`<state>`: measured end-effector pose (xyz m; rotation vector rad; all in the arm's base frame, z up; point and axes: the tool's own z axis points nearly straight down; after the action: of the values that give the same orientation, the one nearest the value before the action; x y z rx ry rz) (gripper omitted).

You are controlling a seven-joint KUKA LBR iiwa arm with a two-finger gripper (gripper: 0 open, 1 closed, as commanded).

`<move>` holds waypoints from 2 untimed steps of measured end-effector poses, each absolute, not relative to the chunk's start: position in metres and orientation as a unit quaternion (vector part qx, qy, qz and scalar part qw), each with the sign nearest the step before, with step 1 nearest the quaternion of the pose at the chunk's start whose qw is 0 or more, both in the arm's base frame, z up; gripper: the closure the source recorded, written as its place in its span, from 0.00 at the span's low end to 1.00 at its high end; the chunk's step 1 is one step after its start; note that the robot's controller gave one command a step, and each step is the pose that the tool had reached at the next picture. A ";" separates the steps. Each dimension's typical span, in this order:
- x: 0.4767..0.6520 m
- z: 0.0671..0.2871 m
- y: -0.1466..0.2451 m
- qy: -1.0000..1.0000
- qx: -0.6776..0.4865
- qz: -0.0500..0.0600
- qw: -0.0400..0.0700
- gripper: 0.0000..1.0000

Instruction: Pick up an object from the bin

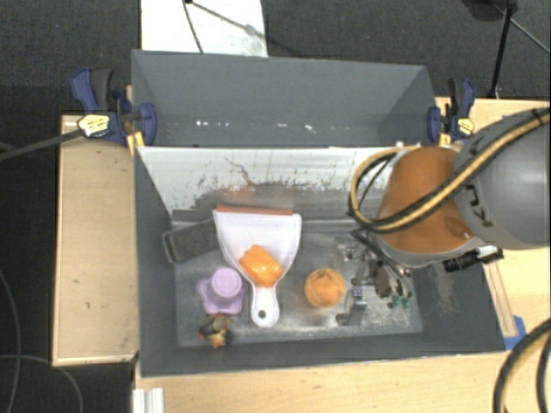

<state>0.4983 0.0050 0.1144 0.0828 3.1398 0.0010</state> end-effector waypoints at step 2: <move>0.488 0.070 0.027 1.000 0.025 0.000 0.000 1.00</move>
Offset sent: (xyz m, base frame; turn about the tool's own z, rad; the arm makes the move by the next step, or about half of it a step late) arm 0.0000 0.0000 0.0000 0.0000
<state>0.4875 0.0268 0.0699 0.0792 3.1413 0.0002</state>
